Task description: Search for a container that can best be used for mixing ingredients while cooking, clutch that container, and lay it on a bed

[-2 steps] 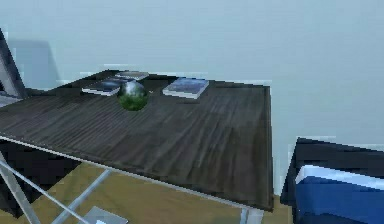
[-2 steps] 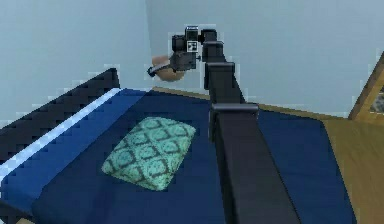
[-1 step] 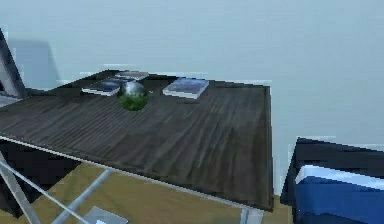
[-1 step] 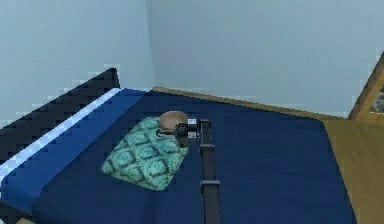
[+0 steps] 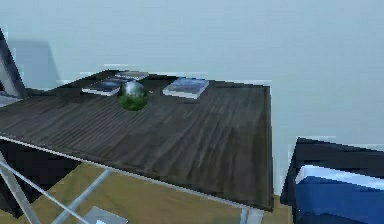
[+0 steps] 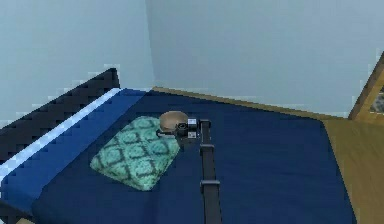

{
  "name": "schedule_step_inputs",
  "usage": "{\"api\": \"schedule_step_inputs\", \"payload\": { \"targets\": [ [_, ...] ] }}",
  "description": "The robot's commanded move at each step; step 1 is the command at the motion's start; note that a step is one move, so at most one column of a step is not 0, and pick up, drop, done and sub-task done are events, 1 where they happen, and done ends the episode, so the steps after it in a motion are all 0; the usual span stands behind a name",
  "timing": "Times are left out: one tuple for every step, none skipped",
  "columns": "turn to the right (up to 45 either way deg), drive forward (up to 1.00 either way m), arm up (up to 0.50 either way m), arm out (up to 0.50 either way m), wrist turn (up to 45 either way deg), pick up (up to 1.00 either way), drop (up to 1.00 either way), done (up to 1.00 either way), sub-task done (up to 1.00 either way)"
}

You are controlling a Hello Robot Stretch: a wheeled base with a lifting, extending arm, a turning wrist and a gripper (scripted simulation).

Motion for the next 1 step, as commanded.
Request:
{"api": "schedule_step_inputs", "payload": {
  "targets": [
    [0.0,0.00,0.00,0.00,0.0,0.00,1.00,0.00,0.00]
  ]
}}
